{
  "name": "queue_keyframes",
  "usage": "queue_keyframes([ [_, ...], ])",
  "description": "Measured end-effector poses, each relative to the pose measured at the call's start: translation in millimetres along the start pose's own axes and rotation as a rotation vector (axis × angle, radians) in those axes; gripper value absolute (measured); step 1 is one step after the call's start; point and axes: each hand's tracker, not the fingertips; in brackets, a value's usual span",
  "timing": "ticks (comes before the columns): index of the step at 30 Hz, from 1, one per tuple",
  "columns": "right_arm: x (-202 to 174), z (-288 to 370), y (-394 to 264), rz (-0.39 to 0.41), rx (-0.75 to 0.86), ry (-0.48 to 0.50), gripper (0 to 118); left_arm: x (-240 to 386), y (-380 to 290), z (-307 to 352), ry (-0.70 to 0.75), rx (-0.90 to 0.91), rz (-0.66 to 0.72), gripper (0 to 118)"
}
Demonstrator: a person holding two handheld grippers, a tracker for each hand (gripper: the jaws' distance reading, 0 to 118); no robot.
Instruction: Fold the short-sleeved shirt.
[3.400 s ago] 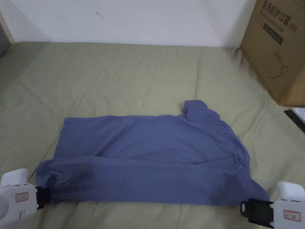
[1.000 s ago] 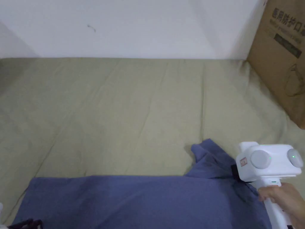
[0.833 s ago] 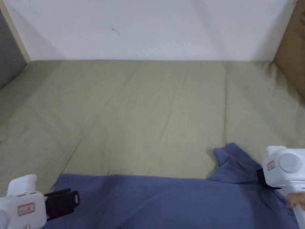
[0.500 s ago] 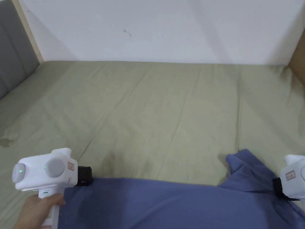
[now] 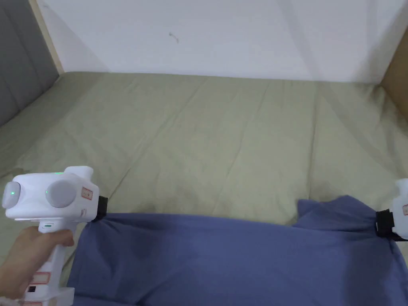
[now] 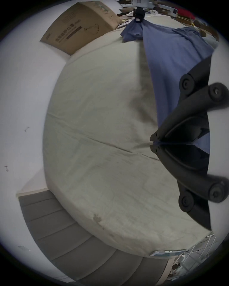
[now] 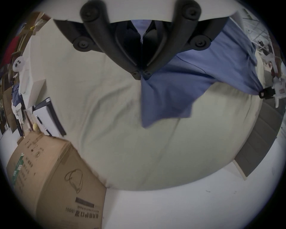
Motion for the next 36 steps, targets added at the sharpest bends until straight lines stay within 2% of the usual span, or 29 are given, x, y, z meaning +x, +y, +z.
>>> queue_keyframes([
  [6, 13.5, 89.1, -52.8, 0.032, 0.060, 0.035, 0, -15.7, -45.0, 86.5, -0.043, 0.064, -0.050, 0],
  [10, 19.6, 119.6, -112.1, 0.035, 0.026, 0.067, 0, -28.2, -95.2, 118.9, -0.056, 0.051, -0.061, 0],
  [14, 19.9, 117.9, -180.7, 0.053, -0.081, 0.065, 0, -40.1, -158.1, 120.3, -0.053, -0.046, -0.091, 0],
  [18, 20.8, 84.0, -235.9, -0.001, -0.212, 0.039, 0, -52.6, -208.2, 90.2, -0.073, -0.149, 0.001, 0],
  [19, 19.8, 71.8, -245.8, 0.015, -0.249, 0.036, 0, -53.2, -214.7, 79.1, -0.071, -0.155, 0.001, 4],
  [21, 15.0, 58.3, -256.2, 0.021, -0.264, 0.043, 14, -49.4, -225.3, 66.4, -0.045, -0.174, 0.012, 23],
  [22, 11.8, 60.4, -257.2, 0.022, -0.251, 0.047, 27, -46.4, -227.9, 69.0, -0.033, -0.156, 0.013, 26],
  [23, 15.2, 63.8, -251.6, 0.036, -0.216, 0.051, 53, -45.6, -226.6, 77.5, -0.031, -0.099, 0.028, 42],
  [24, 13.0, 70.5, -246.0, 0.041, -0.218, 0.059, 69, -50.0, -224.8, 78.5, -0.039, -0.097, 0.044, 65],
  [25, 9.1, 76.8, -239.9, 0.048, -0.217, 0.054, 72, -50.9, -220.0, 84.1, -0.036, -0.103, 0.068, 86],
  [26, 5.6, 83.6, -235.3, 0.057, -0.202, 0.035, 70, -52.2, -216.9, 88.6, -0.037, -0.108, 0.087, 99],
  [30, -19.8, 128.1, -213.1, 0.113, -0.051, 0.045, 70, -70.3, -211.4, 122.9, -0.107, -0.007, 0.161, 100],
  [32, -35.5, 145.4, -207.5, 0.109, 0.012, 0.073, 70, -81.2, -216.0, 137.2, -0.116, 0.026, 0.199, 99],
  [34, -53.6, 158.7, -205.6, 0.075, 0.107, 0.133, 69, -88.4, -222.7, 152.1, -0.182, 0.062, 0.260, 98],
  [35, -61.6, 162.1, -206.0, 0.057, 0.149, 0.162, 61, -91.4, -225.8, 156.5, -0.218, 0.071, 0.280, 92],
  [36, -73.1, 160.7, -205.7, 0.029, 0.173, 0.185, 46, -99.0, -233.6, 159.2, -0.271, 0.088, 0.322, 76],
])
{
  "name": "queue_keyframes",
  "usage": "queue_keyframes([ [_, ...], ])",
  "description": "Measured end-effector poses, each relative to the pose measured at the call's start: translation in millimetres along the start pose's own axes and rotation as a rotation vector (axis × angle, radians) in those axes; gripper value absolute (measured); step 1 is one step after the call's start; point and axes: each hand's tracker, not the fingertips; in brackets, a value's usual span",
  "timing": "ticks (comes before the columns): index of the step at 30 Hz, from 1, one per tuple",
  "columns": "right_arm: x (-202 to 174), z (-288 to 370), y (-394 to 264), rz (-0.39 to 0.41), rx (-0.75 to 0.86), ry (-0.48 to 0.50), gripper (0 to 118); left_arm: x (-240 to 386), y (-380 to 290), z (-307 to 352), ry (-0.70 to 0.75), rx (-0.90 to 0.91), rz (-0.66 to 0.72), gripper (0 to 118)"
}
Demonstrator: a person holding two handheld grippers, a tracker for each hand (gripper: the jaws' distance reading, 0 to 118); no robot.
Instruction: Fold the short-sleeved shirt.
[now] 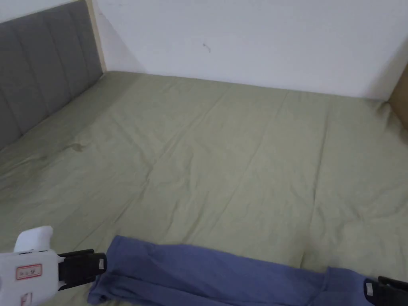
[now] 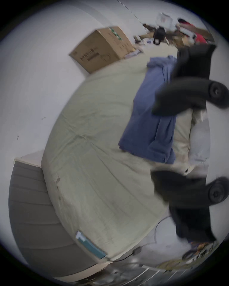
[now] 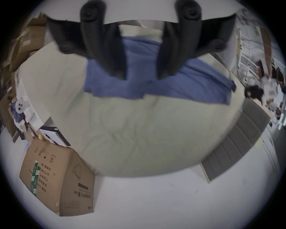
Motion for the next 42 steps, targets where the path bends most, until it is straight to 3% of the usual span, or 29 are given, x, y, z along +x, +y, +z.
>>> queue_keyframes([
  [1, -8.9, -4.1, 0.1, -0.024, 0.007, 0.004, 26, -4.3, -1.8, 0.5, -0.027, -0.003, 0.036, 50],
  [2, -20.0, -11.5, -0.6, -0.042, 0.007, 0.010, 2, -9.6, -4.6, -0.3, -0.020, -0.009, 0.076, 12],
  [3, -30.6, -17.2, -2.4, -0.052, 0.022, 0.031, 0, -15.8, -7.6, -3.7, -0.013, -0.005, 0.109, 0],
  [7, -70.1, -37.7, -4.1, -0.060, 0.009, 0.129, 0, -34.7, -17.3, -9.9, -0.016, -0.016, 0.131, 0],
  [10, -95.1, -51.0, -3.0, -0.016, -0.004, 0.132, 0, -47.9, -19.9, -16.3, -0.066, -0.004, 0.192, 0],
  [11, -99.9, -54.0, -2.2, -0.005, -0.014, 0.137, 0, -53.4, -19.4, -19.8, -0.079, -0.004, 0.222, 13],
  [12, -104.9, -57.0, -1.7, 0.004, -0.023, 0.148, 0, -60.0, -18.9, -23.7, -0.105, -0.011, 0.265, 41],
  [14, -110.1, -59.8, -1.2, 0.014, -0.040, 0.171, 0, -71.5, -19.8, -38.8, -0.152, -0.040, 0.334, 112],
  [15, -113.3, -61.4, -0.4, 0.022, -0.045, 0.174, 0, -77.6, -22.2, -49.5, -0.173, -0.064, 0.362, 118],
  [19, -112.8, -71.3, 1.0, 0.056, -0.064, 0.121, 0, -95.8, -29.0, -83.3, -0.223, -0.161, 0.450, 117],
  [22, -103.9, -75.9, 3.6, 0.034, -0.086, 0.117, 0, -95.4, -28.1, -84.4, -0.328, -0.094, 0.464, 118],
  [25, -98.6, -80.2, 4.7, 0.009, -0.093, 0.107, 0, -99.2, -25.9, -95.9, -0.394, -0.133, 0.539, 118],
  [29, -98.1, -85.7, 3.5, -0.011, -0.111, 0.110, 0, -105.5, -18.3, -108.0, -0.460, -0.171, 0.534, 118],
  [33, -103.6, -90.9, -0.2, 0.006, -0.130, 0.121, 0, -100.3, -19.2, -120.3, -0.642, -0.177, 0.634, 117],
  [34, -105.4, -91.0, -0.9, 0.015, -0.133, 0.118, 0, -100.2, -20.5, -125.6, -0.662, -0.184, 0.651, 110],
  [35, -107.1, -90.5, -1.4, 0.023, -0.134, 0.116, 0, -101.5, -19.6, -128.2, -0.630, -0.186, 0.636, 66],
  [36, -107.0, -89.7, -1.5, 0.030, -0.135, 0.116, 0, -100.6, -17.4, -132.9, -0.524, -0.205, 0.638, 5],
  [37, -106.4, -88.3, -1.8, 0.034, -0.134, 0.118, 0, -95.3, -18.9, -138.5, -0.403, -0.242, 0.600, 5],
  [38, -105.6, -86.9, -2.0, 0.038, -0.133, 0.120, 0, -95.6, -19.7, -139.9, -0.402, -0.251, 0.560, 5],
  [39, -103.3, -85.3, -1.5, 0.040, -0.130, 0.119, 0, -97.5, -22.0, -135.7, -0.521, -0.194, 0.605, 5],
  [41, -99.5, -80.7, -1.9, 0.043, -0.122, 0.100, 0, -96.5, -24.3, -130.6, -0.585, -0.170, 0.717, 5],
  [42, -96.2, -77.3, -2.5, 0.045, -0.115, 0.095, 0, -94.4, -22.0, -126.6, -0.597, -0.157, 0.699, 5],
])
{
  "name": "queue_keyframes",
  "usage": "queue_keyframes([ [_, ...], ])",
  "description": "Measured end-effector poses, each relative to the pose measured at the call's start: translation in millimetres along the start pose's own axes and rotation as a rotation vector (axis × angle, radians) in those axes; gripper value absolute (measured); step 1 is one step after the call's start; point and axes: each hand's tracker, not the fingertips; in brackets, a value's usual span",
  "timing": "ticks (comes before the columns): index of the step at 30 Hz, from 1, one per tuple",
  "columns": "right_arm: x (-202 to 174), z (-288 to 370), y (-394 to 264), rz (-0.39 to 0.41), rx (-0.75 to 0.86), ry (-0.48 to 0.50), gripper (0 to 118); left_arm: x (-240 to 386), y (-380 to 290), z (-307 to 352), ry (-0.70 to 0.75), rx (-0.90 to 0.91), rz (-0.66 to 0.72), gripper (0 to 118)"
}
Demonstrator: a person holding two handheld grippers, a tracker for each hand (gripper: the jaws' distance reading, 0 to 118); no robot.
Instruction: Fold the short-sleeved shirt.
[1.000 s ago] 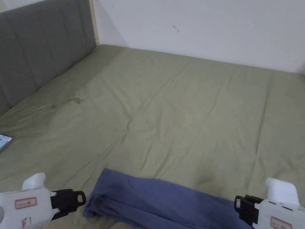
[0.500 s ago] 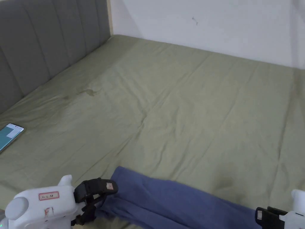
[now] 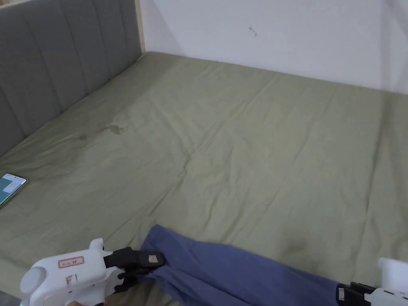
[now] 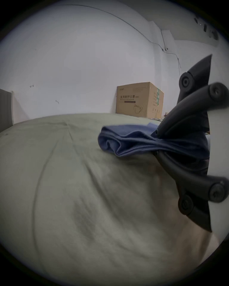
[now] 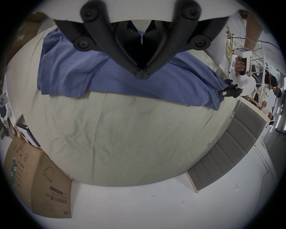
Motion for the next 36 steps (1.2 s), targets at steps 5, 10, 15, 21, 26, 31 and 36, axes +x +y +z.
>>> queue_keyframes([
  [5, 19.7, 12.0, -7.4, -0.021, 0.009, -0.015, 0, 58.7, -9.6, 2.0, 0.221, -0.015, -0.242, 5],
  [10, 47.9, 26.8, -21.0, -0.126, 0.029, -0.010, 0, 143.7, -50.4, -12.5, 0.282, -0.036, -0.543, 5],
  [15, 73.5, 43.3, -36.3, -0.177, 0.048, -0.034, 0, 213.0, -122.7, -76.2, 0.350, -0.176, -0.892, 5],
  [21, 102.0, 59.1, -51.1, -0.257, 0.074, -0.052, 0, 210.2, -208.8, -189.7, 0.351, -0.513, -1.039, 5],
  [26, 120.3, 70.8, -62.4, -0.316, 0.091, -0.069, 0, 173.8, -230.4, -240.7, 0.384, -0.598, -0.901, 57],
  [31, 132.7, 73.9, -68.9, -0.333, 0.084, -0.089, 0, 185.2, -228.6, -228.0, 0.369, -0.514, -0.956, 99],
  [36, 137.3, 66.4, -73.7, -0.386, 0.081, -0.069, 0, 193.0, -205.1, -198.2, 0.350, -0.414, -0.905, 80],
])
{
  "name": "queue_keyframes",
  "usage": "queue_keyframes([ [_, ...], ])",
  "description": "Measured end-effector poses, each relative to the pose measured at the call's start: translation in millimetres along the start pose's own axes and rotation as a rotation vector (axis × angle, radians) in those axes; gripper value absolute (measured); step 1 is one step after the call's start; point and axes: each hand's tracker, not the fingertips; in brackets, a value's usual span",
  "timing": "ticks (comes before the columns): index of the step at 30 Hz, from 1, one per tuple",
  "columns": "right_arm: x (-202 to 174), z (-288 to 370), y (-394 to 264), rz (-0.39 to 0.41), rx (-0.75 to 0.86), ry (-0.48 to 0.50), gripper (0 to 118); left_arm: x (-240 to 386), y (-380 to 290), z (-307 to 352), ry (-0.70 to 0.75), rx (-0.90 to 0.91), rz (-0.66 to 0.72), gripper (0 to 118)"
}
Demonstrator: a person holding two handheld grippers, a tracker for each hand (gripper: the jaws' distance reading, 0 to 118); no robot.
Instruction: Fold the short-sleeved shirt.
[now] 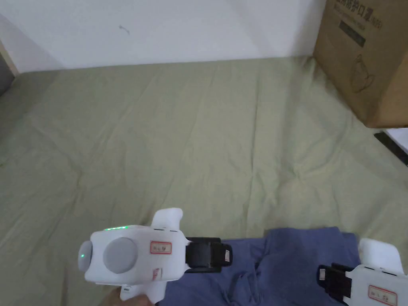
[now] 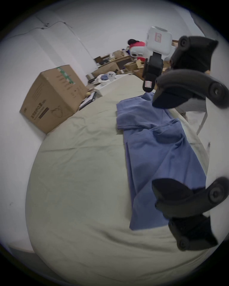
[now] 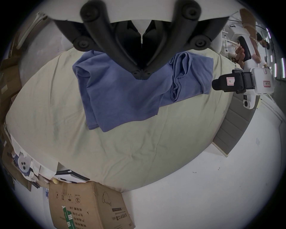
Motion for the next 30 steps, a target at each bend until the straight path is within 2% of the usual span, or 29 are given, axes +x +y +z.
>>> queue_keyframes([
  [1, -1.3, -0.8, -0.9, -0.004, -0.002, 0.005, 0, -7.9, -0.9, 2.0, -0.005, 0.018, 0.029, 57],
  [2, -2.3, -1.6, -1.9, -0.005, -0.006, 0.011, 0, -14.1, -0.9, 1.6, -0.003, 0.015, 0.056, 16],
  [3, -4.0, -2.6, -2.9, -0.002, -0.011, 0.015, 0, -17.3, -2.2, -3.4, 0.015, -0.009, 0.086, 3],
  [6, -10.4, -3.5, -5.1, 0.021, -0.018, 0.018, 0, -21.4, -11.2, -23.6, 0.068, -0.059, 0.076, 3],
  [12, -13.7, -2.9, -5.3, 0.038, -0.026, 0.016, 0, 5.7, -32.8, -71.0, -0.074, -0.217, 0.058, 3],
  [16, -12.9, -1.3, -5.4, 0.036, -0.031, 0.006, 0, 20.3, -43.3, -98.0, -0.029, -0.267, -0.027, 3],
  [19, -13.7, 1.5, -5.6, 0.046, -0.032, -0.003, 0, 16.5, -41.0, -91.5, -0.043, -0.267, 0.015, 3],
  [21, -15.9, 4.1, -5.5, 0.053, -0.030, -0.007, 0, 10.7, -35.9, -71.9, -0.129, -0.222, 0.050, 3],
  [23, -17.7, 3.5, -4.0, 0.058, -0.034, -0.005, 0, 3.0, -31.1, -48.7, -0.154, -0.165, 0.061, 3],
  [24, -19.3, 2.9, -3.0, 0.057, -0.037, -0.003, 0, -5.6, -28.2, -35.0, -0.141, -0.129, 0.060, 7],
  [25, -20.7, 2.5, -2.2, 0.055, -0.039, 0.002, 0, -14.7, -26.6, -20.3, -0.133, -0.105, 0.069, 17],
  [27, -25.0, 2.9, -1.2, 0.053, -0.040, 0.019, 0, -37.2, -26.5, 7.2, -0.120, -0.076, 0.086, 66],
  [28, -28.2, 2.8, -0.8, 0.058, -0.039, 0.025, 0, -51.0, -27.9, 19.2, -0.117, -0.063, 0.097, 86],
  [29, -32.2, 2.1, 0.1, 0.070, -0.042, 0.029, 0, -66.1, -30.4, 30.8, -0.105, -0.043, 0.111, 100],
  [30, -35.9, 0.9, 0.7, 0.084, -0.043, 0.028, 0, -79.7, -31.5, 41.0, -0.089, -0.028, 0.124, 101],
])
